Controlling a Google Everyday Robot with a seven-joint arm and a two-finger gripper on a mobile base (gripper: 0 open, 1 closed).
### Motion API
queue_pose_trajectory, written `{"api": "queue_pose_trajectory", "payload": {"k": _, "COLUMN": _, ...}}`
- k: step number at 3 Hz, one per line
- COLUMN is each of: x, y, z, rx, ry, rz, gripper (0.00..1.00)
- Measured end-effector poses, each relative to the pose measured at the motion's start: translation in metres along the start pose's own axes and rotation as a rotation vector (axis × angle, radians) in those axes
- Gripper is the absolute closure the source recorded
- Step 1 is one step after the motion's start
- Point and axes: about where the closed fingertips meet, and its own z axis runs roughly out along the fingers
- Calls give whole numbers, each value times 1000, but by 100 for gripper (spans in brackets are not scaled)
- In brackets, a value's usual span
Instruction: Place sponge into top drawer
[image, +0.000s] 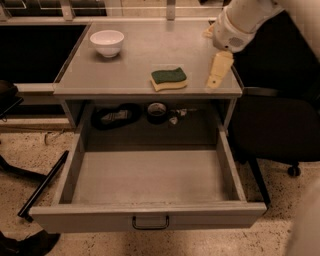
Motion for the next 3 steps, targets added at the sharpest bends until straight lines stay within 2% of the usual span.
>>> {"api": "queue_pose_trajectory", "payload": {"k": 1, "x": -14, "y": -47, "z": 30, "rx": 40, "ry": -62, "rz": -30, "gripper": 0}}
{"api": "queue_pose_trajectory", "payload": {"k": 2, "x": -25, "y": -76, "z": 64, "rx": 44, "ry": -147, "rz": -50, "gripper": 0}}
{"api": "queue_pose_trajectory", "payload": {"k": 3, "x": -41, "y": -81, "z": 102, "rx": -16, "ry": -251, "rz": -66, "gripper": 0}}
